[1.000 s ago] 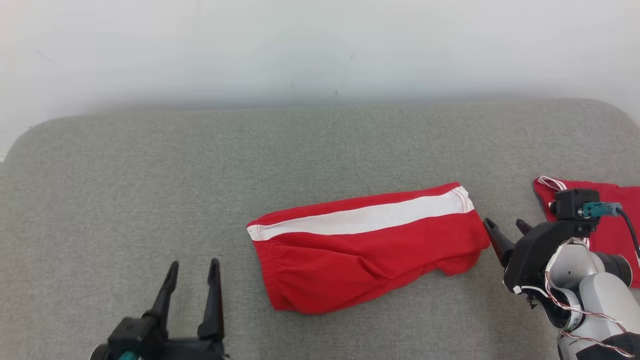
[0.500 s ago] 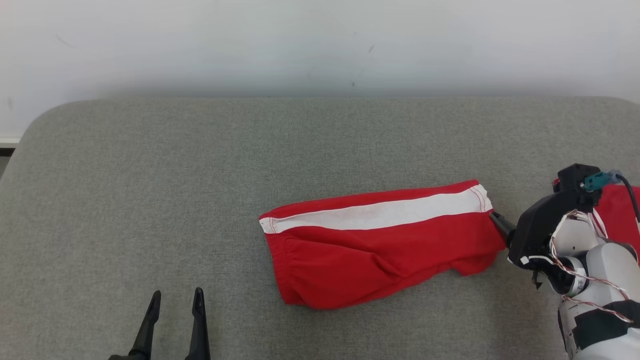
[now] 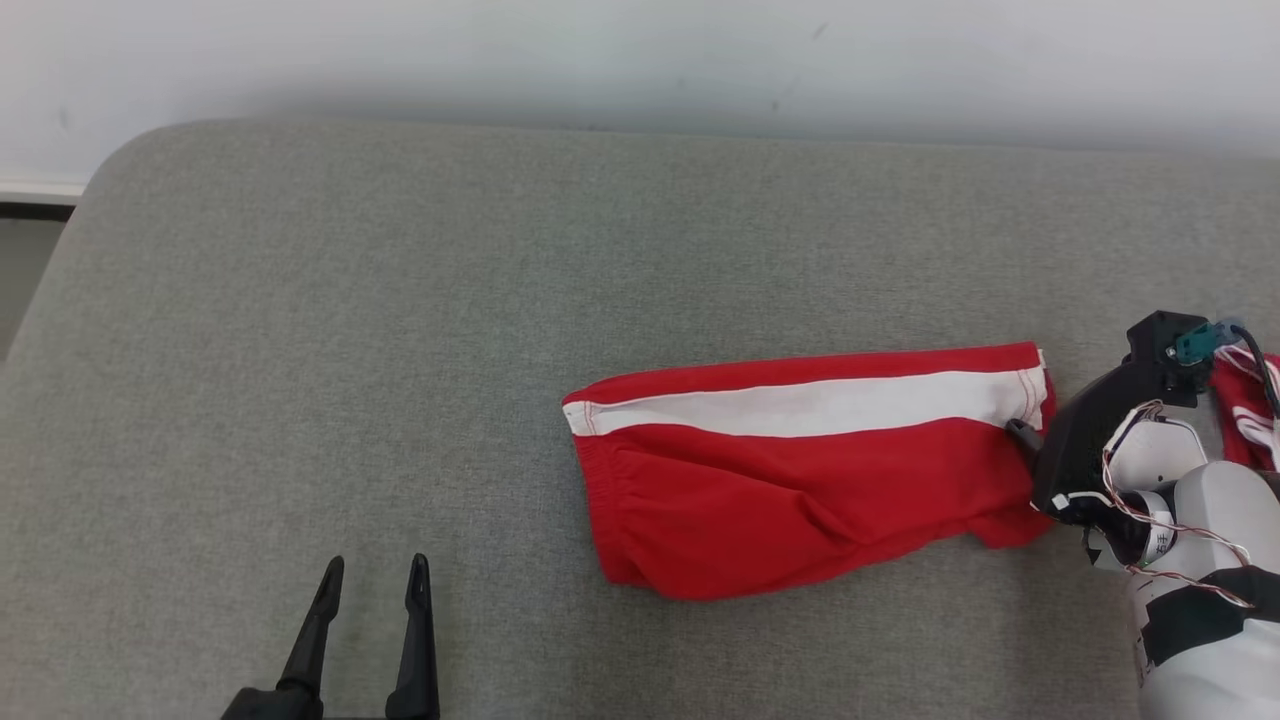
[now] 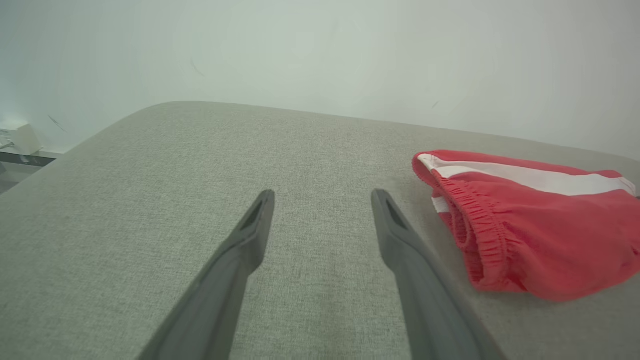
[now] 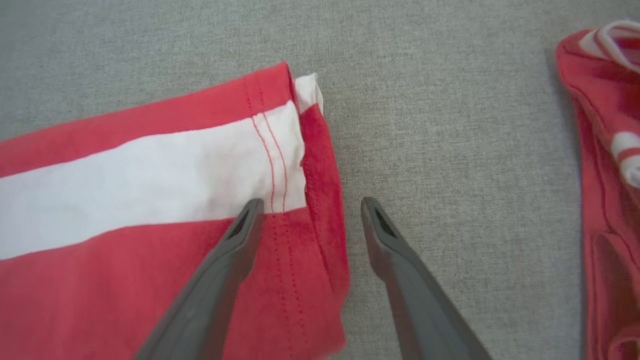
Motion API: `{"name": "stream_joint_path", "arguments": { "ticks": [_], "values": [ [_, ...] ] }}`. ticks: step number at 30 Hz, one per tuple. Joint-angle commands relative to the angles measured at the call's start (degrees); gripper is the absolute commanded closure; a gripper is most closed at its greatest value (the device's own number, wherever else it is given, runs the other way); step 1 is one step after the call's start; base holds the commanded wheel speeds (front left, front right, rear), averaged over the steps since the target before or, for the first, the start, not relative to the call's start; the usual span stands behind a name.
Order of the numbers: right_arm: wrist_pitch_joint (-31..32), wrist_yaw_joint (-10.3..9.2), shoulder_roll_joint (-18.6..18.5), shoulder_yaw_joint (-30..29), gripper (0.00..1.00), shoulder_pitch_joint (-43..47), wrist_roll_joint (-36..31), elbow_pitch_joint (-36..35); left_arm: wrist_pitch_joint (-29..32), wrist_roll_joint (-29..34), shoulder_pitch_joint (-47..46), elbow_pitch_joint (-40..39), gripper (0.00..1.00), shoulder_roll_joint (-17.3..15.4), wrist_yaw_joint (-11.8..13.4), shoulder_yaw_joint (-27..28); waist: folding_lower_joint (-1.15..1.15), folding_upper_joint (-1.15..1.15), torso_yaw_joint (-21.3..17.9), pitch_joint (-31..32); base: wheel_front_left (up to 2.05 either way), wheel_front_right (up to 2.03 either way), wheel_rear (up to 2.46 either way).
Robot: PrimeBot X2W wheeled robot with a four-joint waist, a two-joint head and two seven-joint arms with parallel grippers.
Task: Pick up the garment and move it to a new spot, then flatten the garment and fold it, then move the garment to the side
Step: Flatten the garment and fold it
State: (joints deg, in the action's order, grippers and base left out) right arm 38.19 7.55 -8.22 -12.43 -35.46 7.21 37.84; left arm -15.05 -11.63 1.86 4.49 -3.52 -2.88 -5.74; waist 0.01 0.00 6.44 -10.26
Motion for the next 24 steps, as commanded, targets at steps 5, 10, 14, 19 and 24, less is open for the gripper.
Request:
{"name": "stream_joint_path", "arguments": {
  "ticks": [5,10,14,19,24],
  "values": [
    [-1.22,-0.14,-0.01,-0.93,0.00,-0.65,-1.53,2.81,-0.14,0.55,-0.92,0.19,0.00,0.46,-0.58,0.11,-0.01,0.00,1.58,-1.53,0.00,0.00,0.00],
    [-1.46,-0.13,1.34,-0.72,0.00,-0.28,-1.04,5.29,-0.15,0.78,-0.92,0.33,0.00,0.57,-0.95,0.30,-0.01,0.00,1.93,-1.81,0.00,0.00,0.00],
    [-2.07,0.00,1.66,0.12,1.00,0.04,-0.24,6.25,-0.15,0.89,-0.99,0.55,0.00,0.60,-1.01,0.65,-0.01,0.00,2.00,-1.75,0.00,0.00,0.00],
    [-4.34,-0.14,-0.22,0.75,1.00,-0.88,-0.07,5.82,-0.15,0.85,-1.25,0.75,0.00,0.64,-1.19,0.92,-0.01,0.00,1.81,-1.65,0.00,0.00,0.00],
    [-5.98,-0.14,-3.44,2.04,1.00,-0.92,-1.45,4.20,-0.15,0.30,-1.00,1.07,0.00,0.66,-0.72,0.71,-0.01,0.00,1.49,-0.55,0.00,0.00,0.00]
  ]
}}
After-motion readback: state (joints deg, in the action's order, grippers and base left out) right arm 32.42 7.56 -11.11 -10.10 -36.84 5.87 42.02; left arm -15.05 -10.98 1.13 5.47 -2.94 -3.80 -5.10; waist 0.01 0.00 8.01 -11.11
